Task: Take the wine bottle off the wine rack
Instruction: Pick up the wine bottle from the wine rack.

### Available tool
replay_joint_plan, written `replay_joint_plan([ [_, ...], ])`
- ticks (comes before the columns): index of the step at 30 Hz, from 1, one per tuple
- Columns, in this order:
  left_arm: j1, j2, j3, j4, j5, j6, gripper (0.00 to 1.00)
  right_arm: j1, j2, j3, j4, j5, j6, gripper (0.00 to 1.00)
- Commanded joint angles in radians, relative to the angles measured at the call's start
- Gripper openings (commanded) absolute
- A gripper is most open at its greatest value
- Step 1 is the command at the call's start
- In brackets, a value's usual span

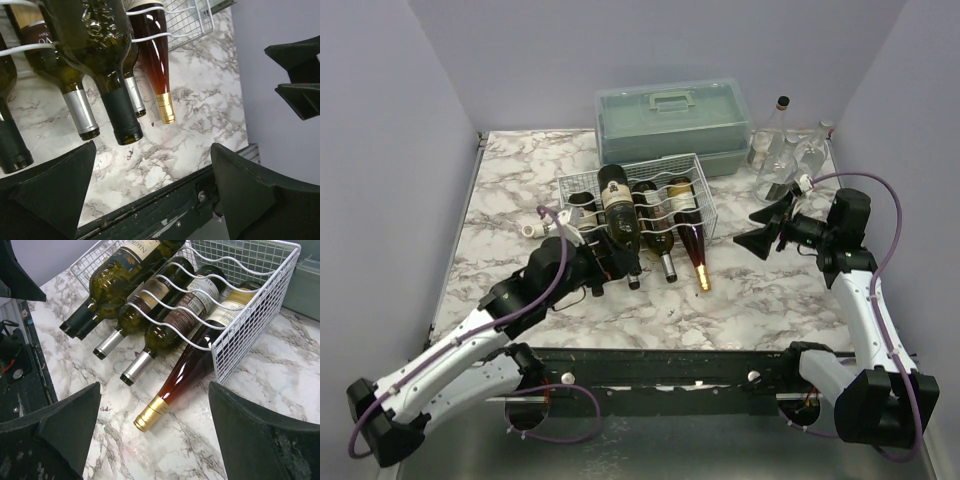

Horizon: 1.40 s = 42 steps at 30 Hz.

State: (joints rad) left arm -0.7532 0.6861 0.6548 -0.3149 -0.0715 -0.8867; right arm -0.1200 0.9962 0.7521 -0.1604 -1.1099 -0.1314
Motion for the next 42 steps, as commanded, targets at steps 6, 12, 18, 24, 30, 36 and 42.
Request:
replay_joint_plan([
  [6,-0.224,0.316,0.324,-0.401,-0.528,-0.120,0.99,-0.006,-0.019,-0.007,-0.003,0.015,-0.014,0.92],
  [12,-0.244,0.497,0.450,-0.491,-0.604,-0.164,0.99,-0.007,-0.022,-0.009,-0.002,0.018,-0.017,0.92],
  [18,-0.244,0.639,0.528,-0.501,-0.633,-0.113,0.97,-0.006,-0.025,-0.010,-0.004,0.022,-0.026,0.92],
  [24,-0.245,0.732,0.546,-0.500,-0.659,-0.103,0.90,-0.006,-0.024,-0.009,-0.013,0.026,-0.035,0.92],
  [30,-0.244,0.790,0.546,-0.491,-0.690,-0.110,0.85,-0.006,-0.023,-0.009,-0.015,0.025,-0.037,0.92],
  [36,-0.244,0.840,0.563,-0.477,-0.727,-0.110,0.85,-0.007,-0.023,-0.011,-0.017,0.027,-0.044,0.92],
  [42,-0.244,0.872,0.575,-0.464,-0.750,-0.107,0.81,-0.007,-0.024,-0.010,-0.020,0.030,-0.051,0.92],
])
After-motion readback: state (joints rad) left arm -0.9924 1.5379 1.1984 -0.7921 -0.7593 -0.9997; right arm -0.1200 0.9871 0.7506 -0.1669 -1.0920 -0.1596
